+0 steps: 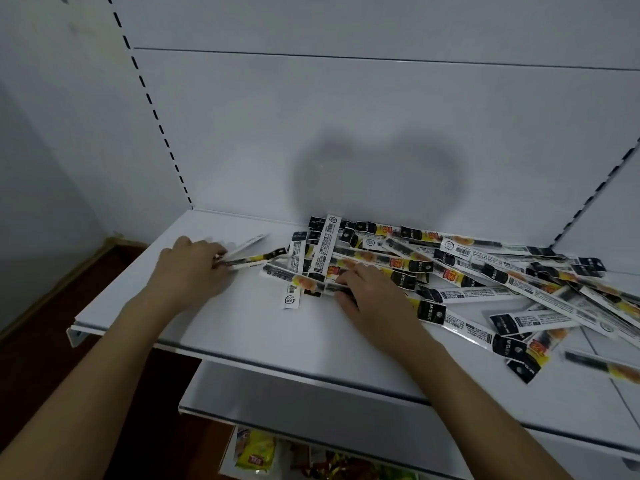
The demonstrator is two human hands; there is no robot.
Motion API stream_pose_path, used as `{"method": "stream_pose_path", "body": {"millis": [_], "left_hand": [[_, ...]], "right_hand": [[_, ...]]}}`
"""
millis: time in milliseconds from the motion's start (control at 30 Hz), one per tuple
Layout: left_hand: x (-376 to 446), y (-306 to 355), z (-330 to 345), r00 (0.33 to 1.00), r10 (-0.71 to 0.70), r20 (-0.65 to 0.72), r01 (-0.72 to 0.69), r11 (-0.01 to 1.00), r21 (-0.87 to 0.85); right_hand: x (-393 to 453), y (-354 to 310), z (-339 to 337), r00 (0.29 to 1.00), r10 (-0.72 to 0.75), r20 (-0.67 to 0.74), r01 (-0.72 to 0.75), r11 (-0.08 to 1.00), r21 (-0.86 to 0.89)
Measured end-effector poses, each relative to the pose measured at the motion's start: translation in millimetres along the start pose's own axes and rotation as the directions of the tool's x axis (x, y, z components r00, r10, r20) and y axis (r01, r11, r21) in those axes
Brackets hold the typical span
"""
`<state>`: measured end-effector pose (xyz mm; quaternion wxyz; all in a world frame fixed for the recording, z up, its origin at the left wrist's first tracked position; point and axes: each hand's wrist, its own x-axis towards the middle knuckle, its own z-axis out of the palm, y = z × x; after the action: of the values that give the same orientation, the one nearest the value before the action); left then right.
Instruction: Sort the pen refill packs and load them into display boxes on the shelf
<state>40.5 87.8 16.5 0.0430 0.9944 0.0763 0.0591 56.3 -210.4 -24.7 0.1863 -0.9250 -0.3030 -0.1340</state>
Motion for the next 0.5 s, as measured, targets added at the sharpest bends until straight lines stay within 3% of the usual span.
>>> {"method": "stream_pose_path", "body": {"millis": [67, 200, 333, 433, 500], "left_hand": [[-2, 8, 6, 0.999, 0.031, -0.010, -0.031, 0.999, 0.028], [-5, 25, 14, 0.997, 0.040, -0.072, -0.050, 0.990, -0.136], [-7, 38, 13, 0.987, -0.023, -0.160, -0.016, 0.971, -0.240], [-13, 45, 21, 0.982, 0.137, -0.128, -0.153, 0.979, -0.132], [-14, 45, 30, 0.986, 0.146, -0.075, -0.150, 0.987, -0.061]], "right_hand": [[2, -2, -2, 1.000, -0.007, 0.012, 0.008, 1.000, -0.026], [6, -1, -10, 0.995, -0.016, 0.098, 0.018, 0.999, -0.028], [-1, 5, -10, 0.998, -0.012, 0.056, 0.012, 1.000, 0.005], [-7, 13, -2, 1.000, 0.004, -0.012, -0.004, 1.000, -0.004], [-10, 14, 1, 0.999, 0.028, -0.032, -0.028, 1.000, 0.009]]}}
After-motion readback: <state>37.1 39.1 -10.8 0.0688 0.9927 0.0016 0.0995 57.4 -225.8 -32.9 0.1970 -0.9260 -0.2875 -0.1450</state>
